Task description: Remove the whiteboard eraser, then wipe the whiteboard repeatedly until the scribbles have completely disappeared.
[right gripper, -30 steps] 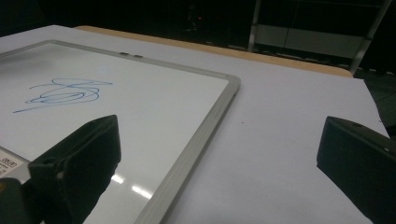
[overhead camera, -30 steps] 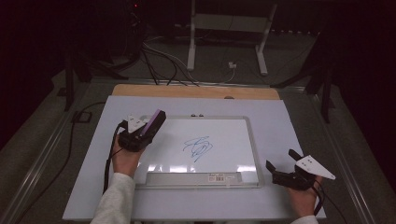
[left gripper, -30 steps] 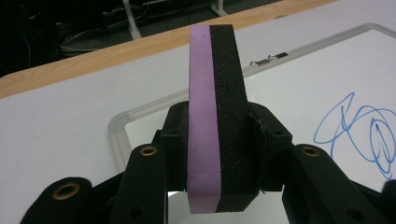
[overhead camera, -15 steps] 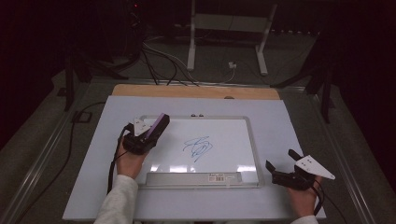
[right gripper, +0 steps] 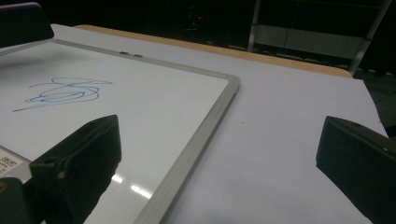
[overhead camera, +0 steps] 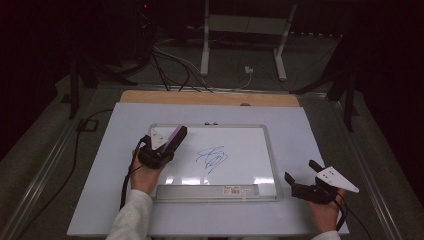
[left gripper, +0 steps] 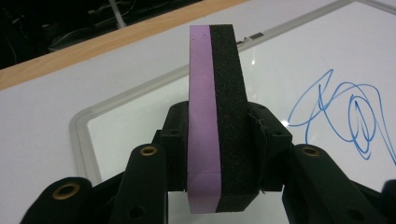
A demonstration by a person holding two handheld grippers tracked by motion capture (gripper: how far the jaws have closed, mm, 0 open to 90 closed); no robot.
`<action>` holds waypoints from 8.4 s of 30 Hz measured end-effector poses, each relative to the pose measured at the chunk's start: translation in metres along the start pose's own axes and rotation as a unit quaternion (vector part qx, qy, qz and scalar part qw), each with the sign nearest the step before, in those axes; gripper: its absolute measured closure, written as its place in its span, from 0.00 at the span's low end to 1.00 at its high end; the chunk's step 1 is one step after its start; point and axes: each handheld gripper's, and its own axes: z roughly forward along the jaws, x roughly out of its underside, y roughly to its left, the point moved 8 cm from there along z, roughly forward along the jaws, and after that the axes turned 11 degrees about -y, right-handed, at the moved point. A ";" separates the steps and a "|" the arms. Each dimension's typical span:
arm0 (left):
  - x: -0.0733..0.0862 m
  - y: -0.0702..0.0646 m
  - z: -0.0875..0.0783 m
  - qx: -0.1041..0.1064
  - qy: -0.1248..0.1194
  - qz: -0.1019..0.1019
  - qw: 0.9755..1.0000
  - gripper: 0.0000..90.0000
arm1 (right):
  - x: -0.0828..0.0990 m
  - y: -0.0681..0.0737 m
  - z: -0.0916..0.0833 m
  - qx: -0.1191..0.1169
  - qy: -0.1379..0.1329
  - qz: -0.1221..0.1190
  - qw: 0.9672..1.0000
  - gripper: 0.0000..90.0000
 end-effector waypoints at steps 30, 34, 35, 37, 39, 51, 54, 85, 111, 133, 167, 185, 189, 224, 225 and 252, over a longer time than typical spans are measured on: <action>0.016 -0.025 0.017 0.014 0.021 0.022 0.999 0.71 | 0.001 -0.001 0.000 0.000 0.002 -0.003 1.000 0.00; 0.018 -0.028 0.019 0.016 0.026 0.027 0.999 0.71 | 0.001 0.000 0.001 0.000 0.002 -0.003 1.000 0.00; 0.018 -0.028 0.020 0.017 0.028 0.029 0.999 0.71 | 0.001 0.000 0.001 0.000 0.002 -0.003 1.000 0.00; 0.019 -0.030 0.020 0.017 0.028 0.033 0.999 0.71 | 0.001 0.000 0.001 0.000 0.003 -0.004 1.000 0.00; 0.020 -0.031 0.021 0.017 0.030 0.037 0.999 0.71 | 0.001 0.000 0.001 0.000 0.003 -0.004 1.000 0.00; 0.022 -0.036 0.022 0.017 0.035 0.061 0.997 0.71 | 0.001 -0.001 0.001 0.001 0.003 -0.004 1.000 0.00; 0.022 -0.038 0.022 0.018 0.036 0.065 0.997 0.70 | 0.001 -0.001 0.001 0.000 0.004 -0.004 1.000 0.00; 0.020 -0.071 0.022 0.091 0.036 0.058 0.993 0.41 | 0.002 -0.001 0.001 0.000 0.007 -0.002 1.000 0.00; 0.025 -0.069 0.044 0.064 0.077 0.036 0.994 0.46 | 0.002 0.000 0.001 -0.001 0.009 0.001 1.000 0.00; 0.022 -0.044 0.056 0.026 0.101 0.016 0.994 0.44 | 0.003 0.001 0.002 -0.002 0.011 0.001 1.000 0.00; 0.020 -0.047 0.062 0.011 0.128 0.025 0.991 0.46 | 0.003 0.000 0.002 -0.001 0.011 0.001 1.000 0.00; 0.019 -0.040 0.067 -0.002 0.135 0.024 0.991 0.46 | 0.002 -0.001 0.001 0.000 0.008 0.002 1.000 0.00; 0.018 -0.048 0.065 0.006 0.136 0.038 0.990 0.46 | 0.002 -0.001 0.001 -0.001 0.010 0.003 1.000 0.00; 0.015 -0.101 0.057 0.073 0.134 0.060 0.987 0.46 | 0.003 0.001 0.002 -0.002 0.011 0.002 1.000 0.00; 0.016 -0.106 0.056 0.083 0.133 0.061 0.986 0.46 | 0.003 0.001 0.002 -0.002 0.011 0.002 1.000 0.00; 0.014 -0.107 0.057 0.062 0.136 0.074 0.986 0.46 | 0.002 0.000 0.001 -0.001 0.010 0.002 1.000 0.00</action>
